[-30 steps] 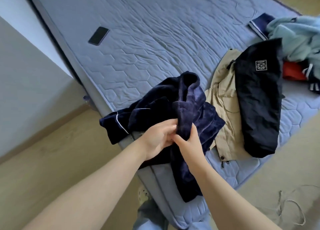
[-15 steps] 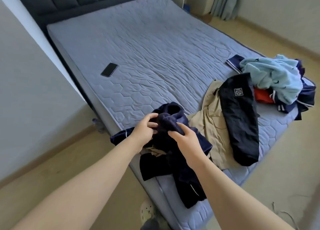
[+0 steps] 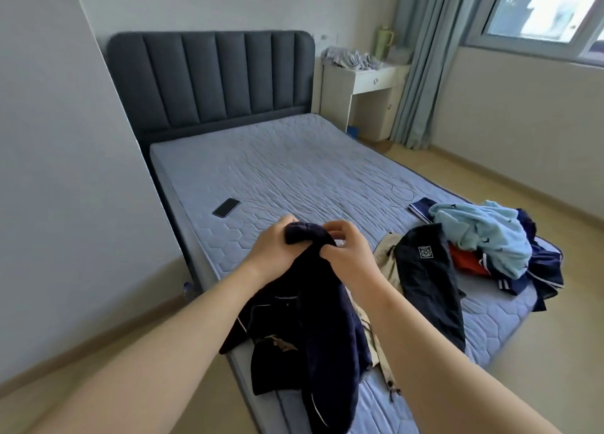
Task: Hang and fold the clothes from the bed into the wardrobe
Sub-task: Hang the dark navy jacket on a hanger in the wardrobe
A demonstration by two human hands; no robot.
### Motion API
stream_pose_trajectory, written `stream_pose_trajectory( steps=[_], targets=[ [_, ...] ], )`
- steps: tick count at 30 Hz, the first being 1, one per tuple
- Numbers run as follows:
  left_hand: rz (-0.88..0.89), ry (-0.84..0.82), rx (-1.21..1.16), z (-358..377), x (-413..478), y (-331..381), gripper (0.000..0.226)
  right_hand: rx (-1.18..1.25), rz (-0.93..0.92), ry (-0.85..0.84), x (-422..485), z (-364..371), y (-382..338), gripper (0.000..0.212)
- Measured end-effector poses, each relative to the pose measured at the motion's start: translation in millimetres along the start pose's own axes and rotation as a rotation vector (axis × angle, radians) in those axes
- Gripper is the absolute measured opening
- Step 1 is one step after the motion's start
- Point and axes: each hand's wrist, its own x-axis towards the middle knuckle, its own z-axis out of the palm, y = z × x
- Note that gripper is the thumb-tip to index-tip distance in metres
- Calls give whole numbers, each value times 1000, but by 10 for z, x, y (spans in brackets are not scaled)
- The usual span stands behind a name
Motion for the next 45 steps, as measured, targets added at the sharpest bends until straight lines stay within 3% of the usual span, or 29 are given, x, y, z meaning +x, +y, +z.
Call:
stream_pose_trajectory(
  steps=[3,8,13,16,18,20,24,27,29,33,38,40,43,45],
  targets=[
    [66,118,-28,-123,-283,338,28,-91,-86,-30,-172,-72,-196,19],
    [132,325,-44,-636,-856,631,30,164,-216,-63,-529,9,-787,30],
    [49,202,-223,-1432,-1427,834,4,294,-366,-164,-838,498,-1411,32],
    [-97,62,-158,-1980,-1806,655,15,397,-355,-190,-999,955,-1743,34],
    [-174,55,-116,-2282,-2066,402,30,398,-377,-245,-1127,1318,-1920,32],
    [-211,224,-114,-2645,-2426,111,32,343,-407,-365,-1328,1825,-2092,28],
    [-191,617,14,-3287,-3065,-235,16,284,-438,-613,-1726,2709,-2379,24],
    [-189,778,112,-3788,-3497,-377,16,190,-495,-793,-2089,3385,-2553,27],
    [-229,830,150,-4104,-3802,-445,12,167,-476,-805,-2329,3804,-2641,11],
    [-298,814,120,-4598,-4459,-611,9,292,-405,-743,-2743,4492,-2858,24],
    [-377,817,-233,-5095,-5290,-894,36,385,-442,-806,-3406,5263,-3162,16],
    [-423,871,-281,-5209,-5609,-1033,34,420,-441,-830,-3634,5526,-3276,15],
    [-580,908,-35,-5309,-6128,-1320,10,449,-444,-889,-3981,5901,-3408,20],
    [-712,885,145,-5374,-6438,-1483,7,464,-448,-931,-4188,6138,-3447,19]
  ],
)
